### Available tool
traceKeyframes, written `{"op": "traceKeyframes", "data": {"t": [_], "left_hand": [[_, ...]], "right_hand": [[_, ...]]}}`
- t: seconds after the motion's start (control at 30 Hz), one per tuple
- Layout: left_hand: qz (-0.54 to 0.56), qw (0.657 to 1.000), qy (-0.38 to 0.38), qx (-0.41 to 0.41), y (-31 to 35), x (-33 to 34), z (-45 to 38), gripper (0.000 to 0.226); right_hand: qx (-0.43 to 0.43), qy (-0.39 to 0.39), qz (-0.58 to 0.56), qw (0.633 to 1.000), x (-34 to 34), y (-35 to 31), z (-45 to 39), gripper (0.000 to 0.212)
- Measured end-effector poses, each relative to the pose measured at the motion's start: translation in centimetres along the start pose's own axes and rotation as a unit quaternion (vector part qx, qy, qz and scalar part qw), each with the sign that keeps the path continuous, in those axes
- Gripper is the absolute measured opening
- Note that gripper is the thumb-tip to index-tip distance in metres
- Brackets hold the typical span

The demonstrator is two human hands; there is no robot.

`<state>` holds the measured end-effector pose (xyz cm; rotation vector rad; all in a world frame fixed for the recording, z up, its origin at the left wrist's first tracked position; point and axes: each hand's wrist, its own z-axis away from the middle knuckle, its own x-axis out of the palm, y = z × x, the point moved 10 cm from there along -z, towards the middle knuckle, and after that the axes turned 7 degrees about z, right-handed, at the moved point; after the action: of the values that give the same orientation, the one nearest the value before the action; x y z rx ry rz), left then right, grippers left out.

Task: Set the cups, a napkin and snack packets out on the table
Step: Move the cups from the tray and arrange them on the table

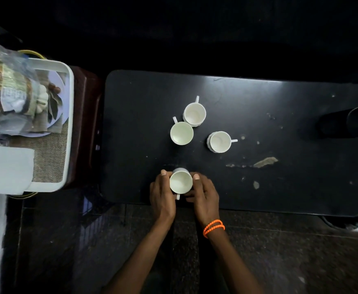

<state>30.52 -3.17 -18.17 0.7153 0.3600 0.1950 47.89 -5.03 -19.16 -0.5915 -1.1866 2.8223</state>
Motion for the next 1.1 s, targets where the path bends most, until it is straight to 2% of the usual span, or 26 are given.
{"op": "traceKeyframes", "data": {"t": [0.1, 0.2, 0.3, 0.37, 0.43, 0.5, 0.6, 0.7, 0.8, 0.93, 1.0, 1.1], "left_hand": [[-0.040, 0.998, 0.034, 0.032, 1.2, -0.6, -0.2, 0.050], [-0.057, 0.984, 0.093, 0.139, 5.7, -0.7, 0.6, 0.057], [-0.026, 0.974, 0.060, 0.218, 9.2, 2.1, 1.7, 0.052], [0.035, 0.983, -0.002, 0.180, 9.7, 5.5, 1.9, 0.048], [0.107, 0.989, -0.078, 0.062, 8.6, 9.7, 1.8, 0.042], [0.120, 0.983, -0.129, -0.057, 6.7, 13.4, 2.1, 0.035], [0.091, 0.978, -0.132, -0.132, 4.3, 15.8, 2.2, 0.057], [0.047, 0.985, -0.126, -0.108, 4.0, 16.4, 1.7, 0.070], [0.006, 0.986, -0.139, -0.095, 3.8, 16.5, 1.7, 0.080], [0.016, 0.985, -0.157, -0.076, 2.5, 16.3, 3.2, 0.064], [0.024, 0.982, -0.171, -0.076, 1.4, 16.3, 4.6, 0.060], [0.001, 0.983, -0.174, -0.054, 0.0, 16.3, 6.3, 0.075]], "right_hand": [[-0.035, 0.040, 0.016, 0.998, -2.4, -1.8, -0.7, 0.036], [-0.102, 0.133, 0.046, 0.985, -7.3, -5.2, -2.8, 0.042], [-0.191, 0.202, 0.129, 0.952, -11.6, -9.9, -5.6, 0.039], [-0.235, 0.178, 0.188, 0.937, -12.2, -12.7, -7.9, 0.034], [-0.258, 0.104, 0.262, 0.924, -11.0, -14.1, -10.1, 0.033], [-0.243, 0.026, 0.335, 0.910, -9.5, -13.8, -11.8, 0.035], [-0.195, -0.031, 0.356, 0.913, -9.2, -12.2, -12.8, 0.045], [-0.151, -0.022, 0.292, 0.944, -10.2, -10.3, -12.5, 0.056], [-0.109, 0.011, 0.227, 0.968, -11.5, -8.0, -11.8, 0.054], [-0.055, 0.058, 0.134, 0.988, -13.5, -4.8, -9.3, 0.062], [-0.006, 0.085, 0.081, 0.993, -14.5, -2.2, -7.5, 0.051], [0.047, 0.110, 0.027, 0.992, -15.4, 1.1, -4.8, 0.044]]}}
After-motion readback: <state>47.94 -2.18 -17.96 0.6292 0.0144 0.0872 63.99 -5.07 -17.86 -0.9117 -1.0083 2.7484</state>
